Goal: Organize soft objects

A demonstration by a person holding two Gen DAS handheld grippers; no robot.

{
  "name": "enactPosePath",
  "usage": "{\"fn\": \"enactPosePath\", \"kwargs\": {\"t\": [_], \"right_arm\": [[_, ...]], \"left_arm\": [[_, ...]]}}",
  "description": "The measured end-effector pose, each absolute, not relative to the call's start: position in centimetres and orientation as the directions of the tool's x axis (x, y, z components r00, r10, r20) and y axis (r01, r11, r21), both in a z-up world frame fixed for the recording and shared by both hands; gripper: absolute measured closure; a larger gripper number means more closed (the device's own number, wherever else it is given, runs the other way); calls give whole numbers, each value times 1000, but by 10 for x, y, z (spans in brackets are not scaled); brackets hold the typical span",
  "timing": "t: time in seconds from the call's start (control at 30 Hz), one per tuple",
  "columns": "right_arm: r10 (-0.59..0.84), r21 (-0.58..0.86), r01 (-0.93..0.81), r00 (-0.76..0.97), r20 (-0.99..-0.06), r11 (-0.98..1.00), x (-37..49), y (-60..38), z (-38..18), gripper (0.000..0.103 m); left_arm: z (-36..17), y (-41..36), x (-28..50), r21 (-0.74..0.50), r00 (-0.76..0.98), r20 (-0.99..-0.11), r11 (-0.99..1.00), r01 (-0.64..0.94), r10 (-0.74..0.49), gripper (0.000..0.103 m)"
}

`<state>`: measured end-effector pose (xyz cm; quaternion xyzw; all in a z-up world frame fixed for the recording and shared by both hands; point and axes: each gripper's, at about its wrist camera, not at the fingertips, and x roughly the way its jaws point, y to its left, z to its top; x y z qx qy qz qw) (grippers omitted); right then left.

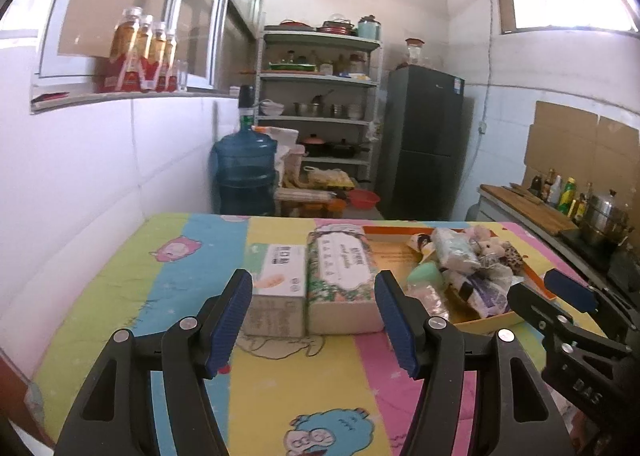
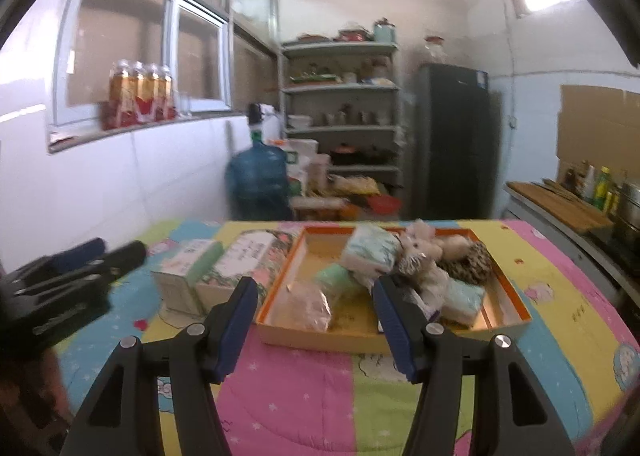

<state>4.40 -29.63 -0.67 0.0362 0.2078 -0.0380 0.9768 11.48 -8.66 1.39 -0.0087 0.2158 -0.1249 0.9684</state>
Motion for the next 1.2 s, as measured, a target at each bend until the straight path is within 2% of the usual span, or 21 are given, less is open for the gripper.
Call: {"fn": "enactPosePath", "kwargs": {"t": [0.4, 1.2], "right_arm": [[-213, -12, 235, 858, -467, 972, 57, -287, -9, 43], [-211, -2, 241, 848, -486, 971, 63, -291, -14, 43]], "left_arm": [[7, -73, 112, -69, 879, -417, 973, 222, -230, 38], [2, -82, 113, -56, 868, -436, 969, 239, -239, 37]]}}
